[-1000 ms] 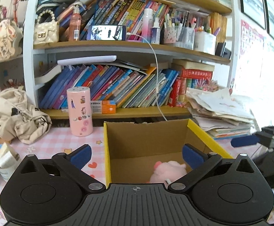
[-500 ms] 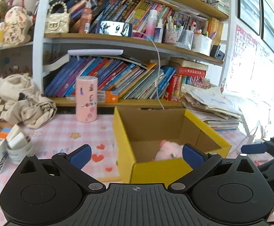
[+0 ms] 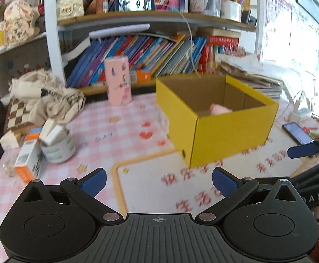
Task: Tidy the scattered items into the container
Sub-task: 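Withdraw both open tools from the box back toward the table items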
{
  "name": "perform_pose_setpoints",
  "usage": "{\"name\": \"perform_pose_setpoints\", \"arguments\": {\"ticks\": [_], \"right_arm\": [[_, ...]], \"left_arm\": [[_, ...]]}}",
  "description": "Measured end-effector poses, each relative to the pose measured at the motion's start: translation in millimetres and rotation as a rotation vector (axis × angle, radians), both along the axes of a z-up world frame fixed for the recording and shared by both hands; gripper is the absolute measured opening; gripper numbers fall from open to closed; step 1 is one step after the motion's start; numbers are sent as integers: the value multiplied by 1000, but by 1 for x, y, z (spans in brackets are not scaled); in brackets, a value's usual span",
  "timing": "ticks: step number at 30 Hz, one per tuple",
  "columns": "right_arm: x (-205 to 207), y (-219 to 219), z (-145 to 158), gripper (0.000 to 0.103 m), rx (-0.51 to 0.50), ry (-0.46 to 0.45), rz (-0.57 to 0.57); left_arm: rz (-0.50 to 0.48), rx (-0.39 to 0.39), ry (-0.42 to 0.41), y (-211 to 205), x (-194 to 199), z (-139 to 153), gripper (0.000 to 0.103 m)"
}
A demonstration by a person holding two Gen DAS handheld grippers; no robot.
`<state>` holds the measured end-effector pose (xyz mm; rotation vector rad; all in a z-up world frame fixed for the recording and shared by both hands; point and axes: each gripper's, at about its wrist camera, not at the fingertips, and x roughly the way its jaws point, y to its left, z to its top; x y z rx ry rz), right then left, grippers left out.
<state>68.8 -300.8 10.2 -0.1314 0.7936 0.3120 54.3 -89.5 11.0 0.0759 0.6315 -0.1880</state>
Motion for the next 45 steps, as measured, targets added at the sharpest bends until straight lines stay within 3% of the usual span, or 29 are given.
{"name": "perform_pose_setpoints", "arguments": {"ticks": [9, 26, 45], "right_arm": [[-14, 47, -5, 98, -2, 52, 71], [-39, 126, 1, 98, -89, 15, 274], [-52, 177, 3, 98, -147, -9, 432]], "left_arm": [[64, -36, 12, 46, -26, 1, 103], [211, -83, 10, 114, -67, 1, 103], [314, -119, 1, 147, -85, 1, 103]]}}
